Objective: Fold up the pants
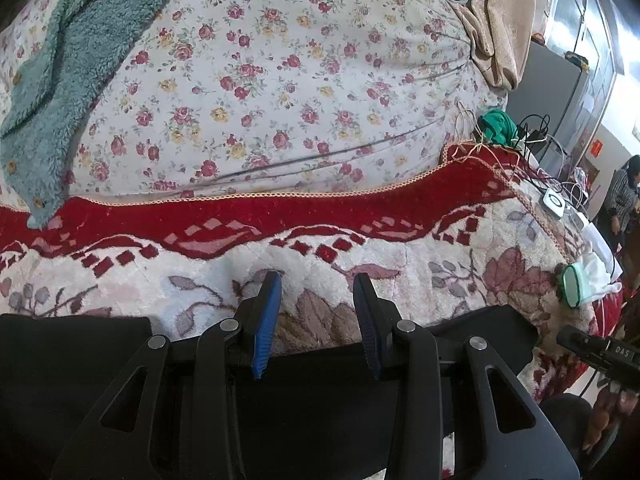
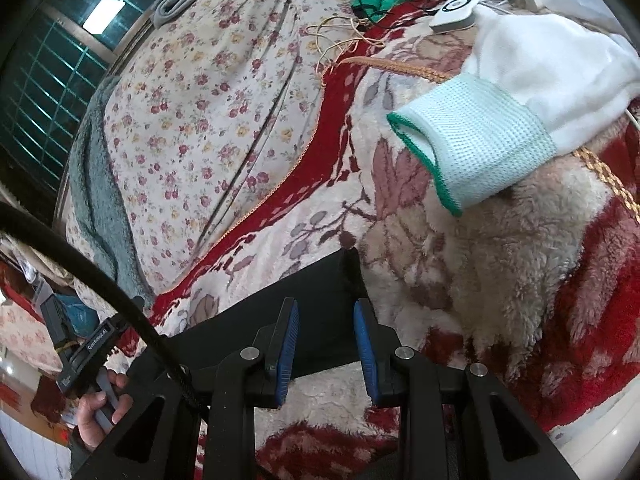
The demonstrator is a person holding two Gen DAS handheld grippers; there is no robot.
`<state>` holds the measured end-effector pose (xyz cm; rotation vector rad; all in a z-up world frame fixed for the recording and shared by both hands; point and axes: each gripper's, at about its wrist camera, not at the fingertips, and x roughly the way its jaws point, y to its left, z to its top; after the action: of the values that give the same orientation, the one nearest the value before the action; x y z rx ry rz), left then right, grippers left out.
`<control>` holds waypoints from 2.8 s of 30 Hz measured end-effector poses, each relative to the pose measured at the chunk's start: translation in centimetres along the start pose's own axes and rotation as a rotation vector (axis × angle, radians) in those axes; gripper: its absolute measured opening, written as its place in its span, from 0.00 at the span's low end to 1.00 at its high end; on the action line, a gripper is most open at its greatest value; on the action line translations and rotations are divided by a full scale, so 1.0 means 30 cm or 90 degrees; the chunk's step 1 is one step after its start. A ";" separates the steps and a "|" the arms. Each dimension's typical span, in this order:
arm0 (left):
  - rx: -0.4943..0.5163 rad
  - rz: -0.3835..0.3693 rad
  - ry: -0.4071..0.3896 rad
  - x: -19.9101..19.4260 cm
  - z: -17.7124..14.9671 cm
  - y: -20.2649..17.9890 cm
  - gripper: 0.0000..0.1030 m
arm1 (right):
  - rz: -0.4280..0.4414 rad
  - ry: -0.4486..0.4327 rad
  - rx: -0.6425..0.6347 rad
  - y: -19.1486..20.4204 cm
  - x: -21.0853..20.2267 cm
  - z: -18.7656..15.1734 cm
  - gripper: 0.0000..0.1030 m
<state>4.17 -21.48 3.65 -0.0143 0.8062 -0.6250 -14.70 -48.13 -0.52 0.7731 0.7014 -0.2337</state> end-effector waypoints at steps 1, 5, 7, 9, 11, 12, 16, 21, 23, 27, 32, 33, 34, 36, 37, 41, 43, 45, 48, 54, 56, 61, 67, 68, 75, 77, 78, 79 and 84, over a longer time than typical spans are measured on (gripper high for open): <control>0.001 0.004 0.001 0.000 -0.001 -0.001 0.34 | -0.001 0.000 -0.001 0.000 0.000 0.000 0.26; 0.001 0.007 0.017 0.014 -0.007 -0.003 0.34 | -0.005 0.001 -0.013 0.013 -0.002 -0.003 0.26; 0.000 0.004 0.014 0.014 -0.008 -0.003 0.34 | -0.003 0.000 -0.012 0.009 -0.004 -0.001 0.26; -0.003 -0.002 0.016 0.016 -0.010 -0.001 0.34 | 0.000 -0.001 -0.009 0.004 -0.006 0.000 0.26; -0.007 -0.004 0.031 0.025 -0.013 0.001 0.34 | 0.001 -0.002 -0.009 0.004 -0.007 0.000 0.26; -0.007 -0.005 0.038 0.029 -0.014 0.000 0.34 | 0.001 -0.001 -0.009 0.004 -0.007 0.001 0.26; 0.017 0.012 0.038 0.029 -0.018 -0.021 0.34 | -0.003 0.003 -0.013 0.006 -0.006 -0.002 0.26; 0.053 0.034 0.023 0.018 -0.022 -0.045 0.34 | -0.008 0.007 -0.016 0.004 -0.003 -0.005 0.26; 0.058 0.036 0.024 0.021 -0.023 -0.048 0.34 | -0.008 0.007 -0.015 0.003 0.002 -0.005 0.26; 0.058 0.036 0.023 0.021 -0.024 -0.047 0.34 | -0.008 0.005 -0.015 0.001 0.002 -0.005 0.26; 0.047 0.037 0.029 0.027 -0.022 -0.037 0.34 | -0.008 0.008 -0.016 0.000 0.004 -0.005 0.26; 0.046 0.037 0.030 0.029 -0.022 -0.036 0.34 | -0.008 0.009 -0.017 -0.001 0.004 -0.005 0.26; 0.046 0.037 0.031 0.029 -0.022 -0.034 0.34 | -0.009 0.010 -0.017 0.000 0.005 -0.003 0.26; 0.046 0.038 0.032 0.030 -0.022 -0.033 0.34 | -0.009 0.011 -0.017 0.001 0.006 -0.002 0.26; 0.046 0.038 0.032 0.030 -0.022 -0.033 0.34 | -0.010 0.013 -0.017 0.002 0.008 -0.001 0.26; 0.046 0.037 0.033 0.030 -0.021 -0.033 0.34 | -0.012 0.015 -0.021 0.006 0.013 -0.001 0.26; 0.047 0.037 0.032 0.030 -0.020 -0.032 0.34 | -0.011 0.015 -0.020 0.006 0.013 -0.001 0.26; 0.049 0.037 0.033 0.032 -0.023 -0.034 0.34 | -0.011 0.014 -0.019 0.007 0.013 -0.002 0.26; 0.048 0.038 0.033 0.032 -0.022 -0.034 0.34 | -0.011 0.014 -0.019 0.007 0.013 -0.002 0.26; 0.048 0.038 0.033 0.032 -0.019 -0.033 0.34 | -0.012 0.014 -0.019 0.007 0.014 -0.002 0.26; 0.048 0.037 0.033 0.032 -0.019 -0.034 0.34 | -0.012 0.014 -0.019 0.007 0.014 -0.002 0.26; 0.059 0.041 0.037 0.043 -0.034 -0.051 0.34 | -0.009 0.014 -0.019 0.009 0.017 -0.001 0.26; 0.053 0.033 0.032 0.036 -0.026 -0.053 0.34 | -0.025 0.000 -0.036 0.023 0.005 -0.002 0.26; 0.053 0.030 0.031 0.034 -0.024 -0.059 0.34 | -0.039 -0.015 -0.049 0.037 -0.008 -0.006 0.26; 0.146 0.087 -0.030 -0.010 -0.025 -0.129 0.34 | -0.132 -0.142 -0.117 0.123 -0.112 -0.028 0.26; 0.181 0.120 -0.057 -0.026 -0.031 -0.142 0.34 | -0.155 -0.196 -0.149 0.157 -0.163 -0.036 0.27; 0.186 0.132 -0.068 -0.034 -0.030 -0.144 0.34 | -0.167 -0.226 -0.169 0.179 -0.193 -0.039 0.30; 0.186 0.135 -0.078 -0.041 -0.027 -0.143 0.34 | -0.179 -0.250 -0.182 0.195 -0.215 -0.042 0.48; 0.182 0.147 -0.100 -0.055 -0.024 -0.133 0.35 | -0.243 -0.362 -0.202 0.226 -0.308 -0.049 0.87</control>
<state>0.75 -23.73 5.22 0.2834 0.5523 -0.5082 -19.40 -42.81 8.61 0.2370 0.3228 -0.6437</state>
